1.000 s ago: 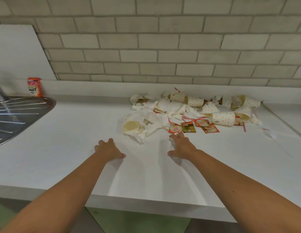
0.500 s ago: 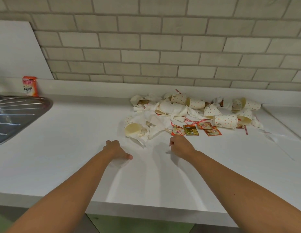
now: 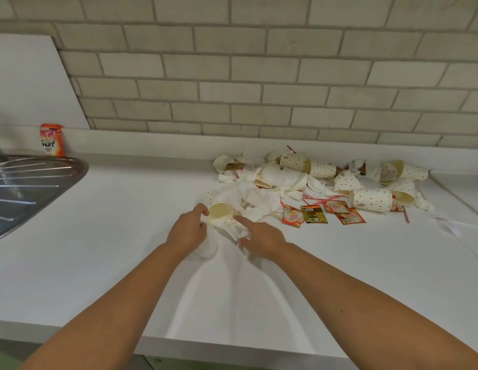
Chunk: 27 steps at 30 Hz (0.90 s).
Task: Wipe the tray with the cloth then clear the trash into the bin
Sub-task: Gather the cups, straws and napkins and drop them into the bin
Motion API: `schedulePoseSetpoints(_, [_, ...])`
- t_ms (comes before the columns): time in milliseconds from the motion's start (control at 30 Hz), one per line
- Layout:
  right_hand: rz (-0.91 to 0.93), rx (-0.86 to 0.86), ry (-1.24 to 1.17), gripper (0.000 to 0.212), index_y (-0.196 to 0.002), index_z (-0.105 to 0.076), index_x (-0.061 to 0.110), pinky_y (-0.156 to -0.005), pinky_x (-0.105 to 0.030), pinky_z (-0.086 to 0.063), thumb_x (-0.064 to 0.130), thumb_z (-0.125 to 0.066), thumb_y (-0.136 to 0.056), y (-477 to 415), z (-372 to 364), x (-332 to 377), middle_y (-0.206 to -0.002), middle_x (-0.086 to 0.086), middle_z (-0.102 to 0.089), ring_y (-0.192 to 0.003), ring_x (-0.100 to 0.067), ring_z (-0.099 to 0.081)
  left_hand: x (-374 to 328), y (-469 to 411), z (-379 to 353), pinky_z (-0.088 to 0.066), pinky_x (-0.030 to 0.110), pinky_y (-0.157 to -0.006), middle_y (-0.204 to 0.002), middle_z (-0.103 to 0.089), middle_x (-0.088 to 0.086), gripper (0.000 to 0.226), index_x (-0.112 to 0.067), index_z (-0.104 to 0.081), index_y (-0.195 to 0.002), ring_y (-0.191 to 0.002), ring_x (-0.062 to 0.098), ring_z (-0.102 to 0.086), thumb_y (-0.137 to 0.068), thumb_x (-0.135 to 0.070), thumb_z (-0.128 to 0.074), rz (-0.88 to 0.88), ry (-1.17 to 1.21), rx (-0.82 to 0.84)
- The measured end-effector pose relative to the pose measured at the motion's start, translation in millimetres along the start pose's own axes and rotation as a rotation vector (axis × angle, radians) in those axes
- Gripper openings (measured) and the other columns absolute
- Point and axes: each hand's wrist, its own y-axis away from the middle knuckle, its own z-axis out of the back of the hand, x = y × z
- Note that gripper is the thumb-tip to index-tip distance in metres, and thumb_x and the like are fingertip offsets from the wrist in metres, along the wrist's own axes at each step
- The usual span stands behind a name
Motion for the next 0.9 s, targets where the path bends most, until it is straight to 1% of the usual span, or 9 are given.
schedulePoseSetpoints(100, [-0.032, 0.099, -0.014, 0.061, -0.148, -0.016, 0.039, -0.092, -0.032, -0.042, 0.035, -0.044, -0.095, -9, -13, 10, -0.134, -0.005, -0.053, -0.121, -0.024, -0.051, -8, -5, 0, -0.031, 0.027, -0.048, -0.061, -0.043, -0.002, 0.024, -0.013, -0.045, -0.116, -0.053, 0.015, -0.040, -0.093, -0.009, -0.044, -0.069, -0.097, -0.015])
schedulePoseSetpoints(167, [-0.034, 0.108, -0.010, 0.050, -0.144, -0.031, 0.032, -0.092, -0.031, -0.041, 0.032, -0.043, -0.095, -11, -19, 11, -0.135, -0.003, -0.051, -0.121, -0.023, -0.051, -12, -9, 0, -0.038, 0.028, -0.055, -0.072, -0.051, 0.004, 0.027, -0.011, -0.040, -0.119, -0.063, 0.021, -0.050, -0.093, -0.016, -0.049, -0.034, -0.117, -0.019])
schedulePoseSetpoints(267, [0.009, 0.016, -0.062, 0.034, -0.126, -0.051, 0.016, -0.082, -0.031, -0.043, 0.028, -0.046, -0.095, -10, -22, 6, -0.124, -0.005, -0.049, -0.109, -0.026, -0.055, -17, -16, 1, -0.047, 0.035, -0.069, -0.100, -0.061, 0.013, 0.037, -0.010, -0.037, -0.120, -0.088, 0.030, -0.061, -0.092, -0.025, -0.055, 0.045, -0.136, -0.019])
schedulePoseSetpoints(367, [0.027, -0.025, -0.125, 0.029, -0.112, -0.059, 0.007, -0.071, -0.030, -0.040, 0.027, -0.054, -0.092, -5, -22, -4, -0.110, -0.003, -0.038, -0.089, -0.024, -0.053, -18, -24, -1, -0.045, 0.034, -0.069, -0.106, -0.061, 0.013, 0.040, -0.008, -0.038, -0.120, -0.095, 0.031, -0.061, -0.093, -0.033, -0.053, 0.083, -0.206, -0.006])
schedulePoseSetpoints(500, [0.019, -0.026, -0.180, 0.039, -0.115, -0.054, 0.006, -0.073, -0.028, -0.039, 0.032, -0.061, -0.087, 3, -21, -16, -0.109, 0.001, -0.044, -0.097, -0.020, -0.054, -21, -33, -5, -0.042, 0.033, -0.070, -0.109, -0.062, 0.013, 0.035, -0.005, -0.046, -0.115, -0.099, 0.030, -0.060, -0.097, -0.035, -0.044, 0.080, -0.347, 0.000])
schedulePoseSetpoints(667, [0.011, -0.013, -0.245, 0.023, -0.098, -0.046, 0.015, -0.058, -0.023, -0.034, 0.020, -0.063, -0.084, 16, -12, -23, -0.087, 0.001, -0.052, -0.083, -0.021, -0.053, -28, -40, -9, -0.041, 0.029, -0.070, -0.114, -0.061, 0.009, 0.030, -0.007, -0.048, -0.117, -0.103, 0.026, -0.060, -0.098, -0.029, -0.043, 0.077, -0.492, 0.030])
schedulePoseSetpoints(767, [-0.050, 0.061, -0.270, 0.045, -0.125, -0.042, 0.017, -0.074, -0.025, -0.041, 0.022, -0.063, -0.085, 26, -8, -28, -0.107, -0.004, -0.058, -0.096, -0.025, -0.058, -30, -43, -10, -0.041, 0.028, -0.070, -0.115, -0.060, 0.007, 0.028, -0.008, -0.047, -0.118, -0.103, 0.025, -0.061, -0.096, -0.027, -0.046, 0.085, -0.525, 0.037])
schedulePoseSetpoints(833, [-0.060, 0.083, -0.248, 0.042, -0.127, -0.048, 0.015, -0.078, -0.026, -0.041, 0.022, -0.061, -0.087, 31, -6, -32, -0.121, -0.006, -0.059, -0.106, -0.025, -0.057, -34, -45, -10, -0.041, 0.027, -0.069, -0.114, -0.060, 0.007, 0.027, -0.009, -0.047, -0.118, -0.102, 0.024, -0.061, -0.096, -0.025, -0.046, 0.077, -0.556, 0.025])
schedulePoseSetpoints(900, [-0.041, 0.083, -0.213, 0.036, -0.121, -0.055, 0.014, -0.070, -0.024, -0.038, 0.028, -0.061, -0.088, 38, -3, -36, -0.121, -0.006, -0.060, -0.099, -0.022, -0.055, -37, -47, -10, -0.042, 0.027, -0.069, -0.113, -0.061, 0.007, 0.025, -0.010, -0.047, -0.119, -0.101, 0.024, -0.062, -0.096, -0.019, -0.044, 0.066, -0.589, 0.023])
